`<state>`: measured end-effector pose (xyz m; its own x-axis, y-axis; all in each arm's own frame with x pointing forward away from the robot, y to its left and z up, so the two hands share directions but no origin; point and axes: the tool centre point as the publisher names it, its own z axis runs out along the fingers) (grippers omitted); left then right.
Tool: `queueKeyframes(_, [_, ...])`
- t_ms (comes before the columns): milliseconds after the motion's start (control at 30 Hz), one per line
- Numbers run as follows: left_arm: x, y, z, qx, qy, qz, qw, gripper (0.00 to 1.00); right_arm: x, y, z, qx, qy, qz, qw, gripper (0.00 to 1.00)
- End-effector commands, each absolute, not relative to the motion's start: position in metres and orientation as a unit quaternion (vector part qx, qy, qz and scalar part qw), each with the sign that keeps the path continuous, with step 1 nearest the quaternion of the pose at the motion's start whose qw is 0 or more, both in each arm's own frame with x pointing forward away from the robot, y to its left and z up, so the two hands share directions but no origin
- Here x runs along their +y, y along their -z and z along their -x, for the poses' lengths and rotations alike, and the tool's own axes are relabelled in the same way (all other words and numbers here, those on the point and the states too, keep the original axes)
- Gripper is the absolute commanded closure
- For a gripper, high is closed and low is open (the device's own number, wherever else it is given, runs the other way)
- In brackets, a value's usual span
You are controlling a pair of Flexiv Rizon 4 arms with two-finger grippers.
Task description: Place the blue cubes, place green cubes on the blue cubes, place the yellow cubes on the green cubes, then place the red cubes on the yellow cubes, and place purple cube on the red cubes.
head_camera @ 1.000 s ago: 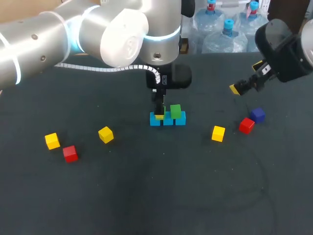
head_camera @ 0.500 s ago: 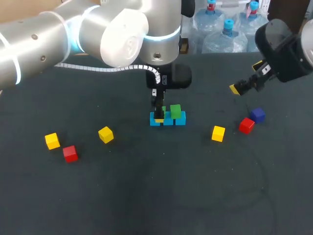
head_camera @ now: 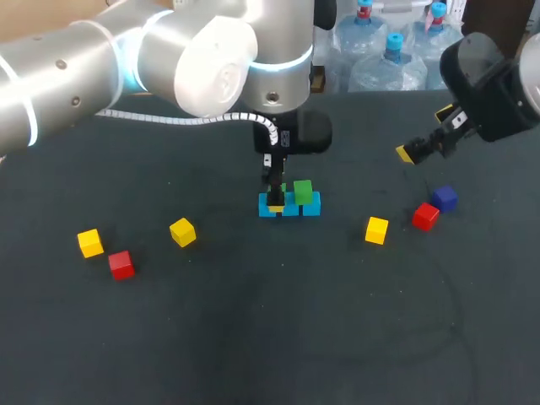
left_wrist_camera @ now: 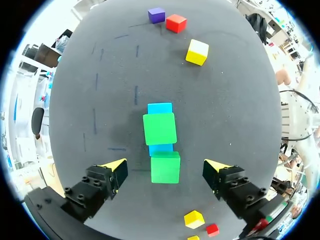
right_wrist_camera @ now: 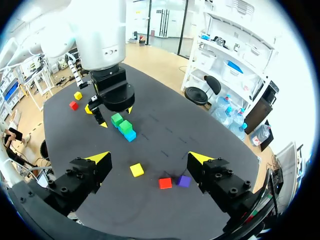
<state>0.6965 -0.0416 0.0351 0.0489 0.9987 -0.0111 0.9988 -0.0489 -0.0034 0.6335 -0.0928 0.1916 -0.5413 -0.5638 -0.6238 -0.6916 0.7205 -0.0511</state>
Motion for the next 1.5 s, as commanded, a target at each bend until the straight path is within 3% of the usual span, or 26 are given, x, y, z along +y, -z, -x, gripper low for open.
queueKeyframes(33, [-0.042, -0.035, -0.698, 0.687, 0.007, -0.726, 0.001, 0.00, -0.093, -0.191, -0.631, 0.872, -0.098, 0.357, 0.320, 0.00])
queueKeyframes(100, [-0.043, -0.036, -0.697, 0.687, 0.013, -0.726, 0.004, 0.00, -0.093, -0.191, -0.631, 0.872, -0.098, 0.357, 0.320, 0.00])
queueKeyframes(133, [-0.044, -0.036, -0.697, 0.683, 0.013, -0.730, -0.003, 0.09, -0.093, -0.191, -0.631, 0.872, -0.098, 0.357, 0.320, 0.00])
queueKeyframes(167, [-0.045, -0.036, -0.697, 0.682, 0.019, -0.731, 0.003, 0.00, -0.093, -0.191, -0.631, 0.872, -0.098, 0.357, 0.320, 0.00])
queueKeyframes(567, [-0.041, -0.053, -0.704, 0.689, -0.002, -0.724, 0.025, 0.00, -0.093, -0.191, -0.631, 0.872, -0.098, 0.357, 0.320, 0.00])
queueKeyframes(867, [-0.029, -0.083, -0.707, 0.705, 0.012, -0.705, 0.077, 0.00, -0.093, -0.191, -0.631, 0.872, -0.098, 0.357, 0.320, 0.00])
queueKeyframes(1233, [0.031, -0.118, -0.705, 0.751, 0.010, -0.650, 0.116, 0.00, -0.093, -0.191, -0.631, 0.872, -0.098, 0.357, 0.320, 0.00])
queueKeyframes(1500, [0.054, -0.101, -0.688, 0.795, -0.045, -0.585, 0.154, 0.00, -0.093, -0.191, -0.631, 0.872, -0.098, 0.357, 0.320, 0.00])
